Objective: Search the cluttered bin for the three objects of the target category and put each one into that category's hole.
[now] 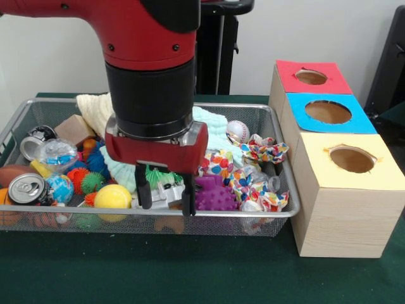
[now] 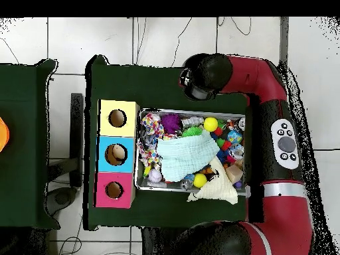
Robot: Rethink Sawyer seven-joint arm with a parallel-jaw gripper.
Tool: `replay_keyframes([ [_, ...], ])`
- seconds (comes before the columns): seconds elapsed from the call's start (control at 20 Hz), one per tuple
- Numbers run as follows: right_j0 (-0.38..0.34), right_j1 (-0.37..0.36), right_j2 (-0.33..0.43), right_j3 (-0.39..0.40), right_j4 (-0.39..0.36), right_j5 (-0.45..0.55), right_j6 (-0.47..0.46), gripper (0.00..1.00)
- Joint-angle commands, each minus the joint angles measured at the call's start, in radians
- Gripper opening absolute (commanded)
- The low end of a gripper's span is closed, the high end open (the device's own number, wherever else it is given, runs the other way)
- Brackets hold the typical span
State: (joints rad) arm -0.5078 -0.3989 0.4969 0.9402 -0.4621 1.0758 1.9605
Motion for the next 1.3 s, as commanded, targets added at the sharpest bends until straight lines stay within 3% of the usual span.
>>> replay_keyframes([
  [0.05, 0.009, 0.032, 0.010, 0.096, -0.063, -0.043, -0.253, 1.00],
  [0.45, 0.008, 0.034, 0.009, 0.113, -0.067, -0.060, -0.249, 1.00],
  [1.3, -0.037, -0.061, 0.044, 0.233, -0.031, -0.037, -0.285, 1.00],
])
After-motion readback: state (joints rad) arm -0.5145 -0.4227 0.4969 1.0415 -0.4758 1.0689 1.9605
